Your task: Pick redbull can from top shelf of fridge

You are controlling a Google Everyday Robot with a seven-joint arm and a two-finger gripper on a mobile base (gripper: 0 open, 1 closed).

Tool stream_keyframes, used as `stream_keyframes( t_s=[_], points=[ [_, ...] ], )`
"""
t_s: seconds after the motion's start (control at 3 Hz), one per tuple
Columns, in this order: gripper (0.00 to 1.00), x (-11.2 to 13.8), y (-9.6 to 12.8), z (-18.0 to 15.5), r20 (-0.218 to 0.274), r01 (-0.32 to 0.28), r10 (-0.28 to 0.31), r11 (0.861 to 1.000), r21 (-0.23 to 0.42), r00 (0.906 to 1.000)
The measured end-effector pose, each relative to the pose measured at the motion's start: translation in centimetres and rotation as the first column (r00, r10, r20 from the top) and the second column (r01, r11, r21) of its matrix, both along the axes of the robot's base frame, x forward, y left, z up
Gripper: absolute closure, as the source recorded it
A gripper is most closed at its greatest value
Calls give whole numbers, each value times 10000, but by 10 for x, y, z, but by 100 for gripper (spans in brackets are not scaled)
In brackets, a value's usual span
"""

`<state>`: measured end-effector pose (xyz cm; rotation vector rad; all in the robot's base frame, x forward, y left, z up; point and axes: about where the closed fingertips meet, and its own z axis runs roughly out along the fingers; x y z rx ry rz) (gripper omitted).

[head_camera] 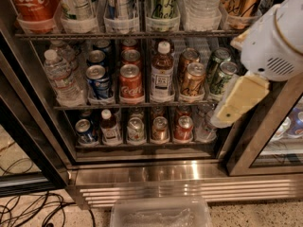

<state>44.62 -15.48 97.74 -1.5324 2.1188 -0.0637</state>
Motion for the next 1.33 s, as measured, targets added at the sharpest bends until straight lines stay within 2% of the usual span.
stream_keyframes(
  t_s=[0.33, 0.67, 1.0, 1.33],
  points=[
    [0, 8, 46, 8, 748, -272, 217, 9969, 737, 9970],
    [0, 8, 46, 8, 749, -272, 217, 9969, 740, 9970],
    [0, -1, 76, 4, 929, -317, 180, 9884, 1482, 9955],
    [0, 1, 123, 5, 1297, -265, -97, 9611, 2751, 9915]
  ],
)
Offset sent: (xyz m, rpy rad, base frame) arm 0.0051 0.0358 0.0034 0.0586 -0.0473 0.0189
